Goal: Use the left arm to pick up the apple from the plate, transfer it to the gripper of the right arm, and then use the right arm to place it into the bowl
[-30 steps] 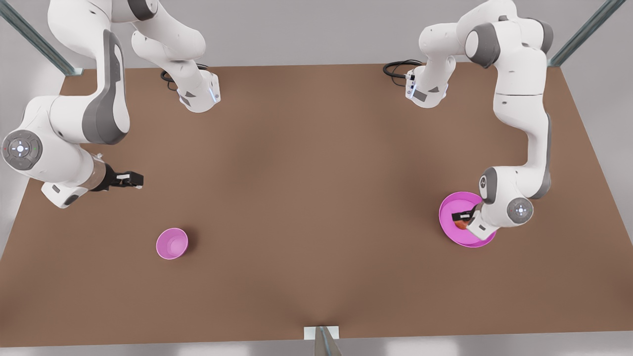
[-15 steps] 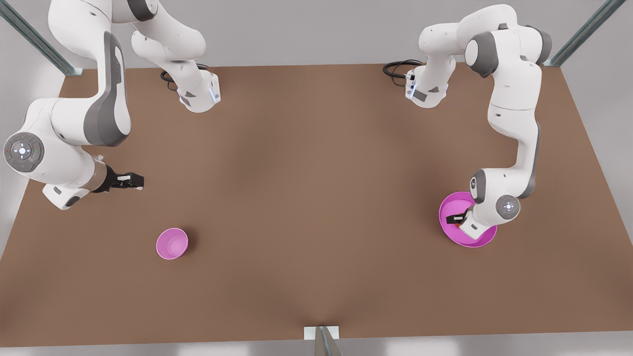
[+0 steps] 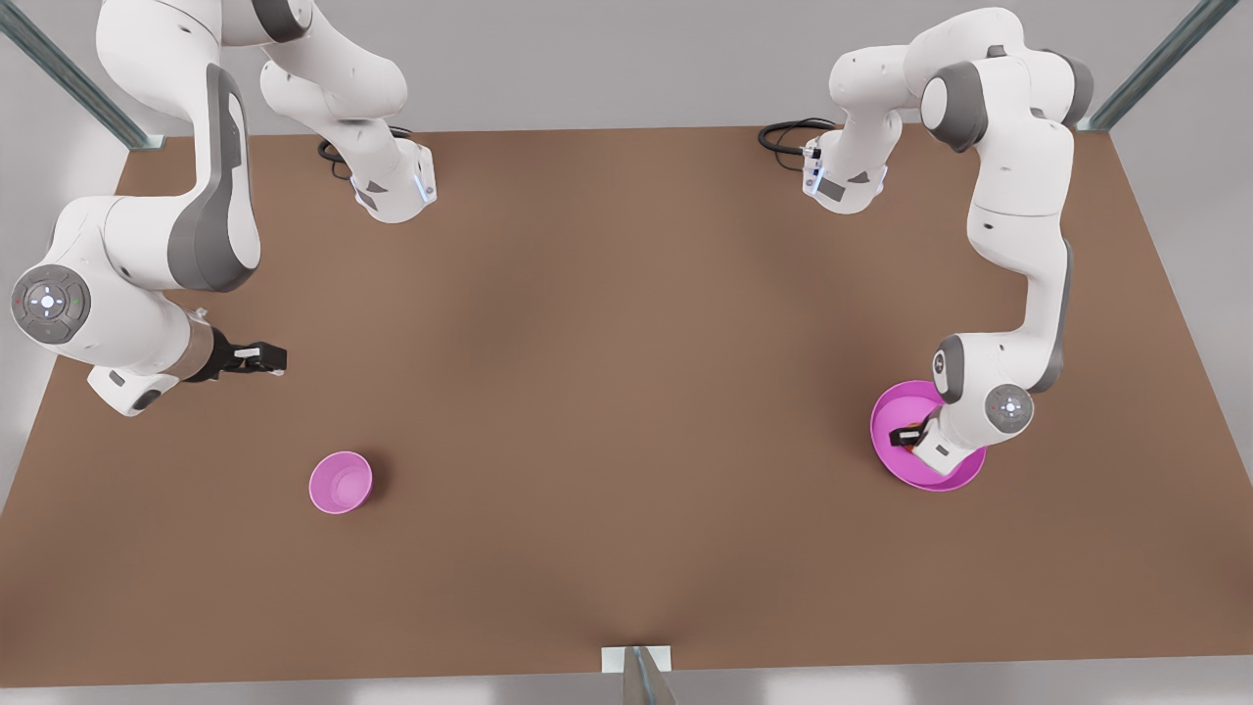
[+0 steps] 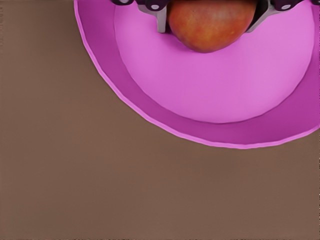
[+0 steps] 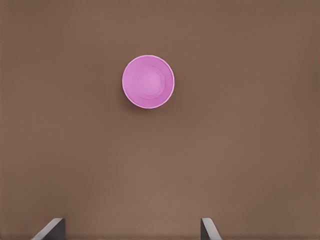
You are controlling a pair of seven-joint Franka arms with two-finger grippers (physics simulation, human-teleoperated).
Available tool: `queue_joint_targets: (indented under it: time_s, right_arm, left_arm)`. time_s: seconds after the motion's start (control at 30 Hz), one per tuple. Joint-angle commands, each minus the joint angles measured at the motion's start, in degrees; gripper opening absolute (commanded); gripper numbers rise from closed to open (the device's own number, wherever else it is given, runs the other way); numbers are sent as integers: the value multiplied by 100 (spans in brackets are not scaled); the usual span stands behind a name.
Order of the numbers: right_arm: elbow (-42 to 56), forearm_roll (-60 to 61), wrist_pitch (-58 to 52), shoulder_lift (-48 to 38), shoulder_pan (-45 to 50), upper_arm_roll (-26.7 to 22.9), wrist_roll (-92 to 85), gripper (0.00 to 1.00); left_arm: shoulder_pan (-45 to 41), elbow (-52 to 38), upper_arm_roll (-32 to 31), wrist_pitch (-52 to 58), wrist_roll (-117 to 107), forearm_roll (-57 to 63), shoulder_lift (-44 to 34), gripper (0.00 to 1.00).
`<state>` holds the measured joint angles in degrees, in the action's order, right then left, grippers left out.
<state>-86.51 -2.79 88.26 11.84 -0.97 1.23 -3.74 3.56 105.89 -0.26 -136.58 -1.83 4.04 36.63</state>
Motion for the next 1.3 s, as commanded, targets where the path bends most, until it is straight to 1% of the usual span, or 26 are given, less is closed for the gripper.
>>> queue_joint_targets:
  time_s: [0.0,0.13,0.27,0.5,0.57,0.63,0.73,0.77,0.8,0.83,0.87,0.9,0.93,0.97,1.0,1.03,1.07,1.1,1.17,1.23,1.27]
  right_arm:
    - [3,7,-2,-6,0,0,-31,100]
    - [3,-2,-2,-6,0,0,-31,100]
    - [3,-2,-2,-6,0,0,-31,100]
    - [-6,-2,-11,-6,0,0,-31,100]
    - [99,50,50,117,18,9,-31,100]
    - [213,68,68,257,70,52,-31,100]
    - [942,928,68,986,62,88,-970,100]
    - [1294,1499,68,1346,70,96,-1322,100]
    - [1365,1859,68,1540,70,158,-1445,100]
    - [1400,2492,77,1777,70,193,-1524,100]
    - [1532,3179,77,2129,62,184,-1656,100]
    - [1743,3320,94,2384,44,342,-1700,100]
    - [1883,3469,121,2560,44,386,-1753,100]
    - [1892,3891,182,2727,44,386,-2113,100]
    - [1901,4269,393,2911,44,386,-2666,100]
    - [1901,4612,455,3096,-26,606,-3264,100]
    - [1901,4946,551,3430,-298,1098,-4098,100]
    - [1971,5122,674,3755,-404,1379,-4907,100]
    - [2173,5166,1034,4002,-413,1511,-6366,100]
    - [2174,5166,1702,4081,-404,1705,-7930,100]
    - [2174,5157,1991,4090,-404,1714,-8579,100]
  left_arm:
    - [4,-7,0,-9,7,9,-7,81]
    - [22,-7,0,-18,-63,9,-7,79]
    - [22,-7,0,-26,-81,9,-7,68]
    - [48,11,-18,53,-72,-254,-95,68]
    - [40,2,-35,263,-72,-641,-253,68]
    - [13,-7,-35,316,-64,-756,-332,68]
    - [-40,-24,-35,343,-72,-895,-438,68]
    - [-127,-42,-35,343,-72,-1579,-499,68]
    - [-189,-59,-44,343,-72,-2010,-552,68]
    - [-259,-138,-44,343,-72,-2486,-596,68]
    - [-321,-191,-88,334,-72,-2707,-613,68]
    - [-391,-191,-123,334,-72,-2716,-666,68]
    - [-409,-191,-237,334,-81,-2777,-666,68]
    - [-426,-191,-378,343,-72,-2953,-657,68]
    - [-400,-226,-658,378,-81,-2962,-622,68]
    - [-418,-560,-756,869,-116,-2970,-526,68]
    - [-426,-1122,-826,1677,-160,-3268,-394,68]
    - [-444,-1483,-949,2161,-160,-3840,-227,68]
    - [-444,-1913,-1607,2426,-353,-4271,45,68]
    - [-453,-2617,-2337,2417,-1126,-4271,529,68]
    - [-453,-2862,-2644,2391,-1442,-4350,774,68]
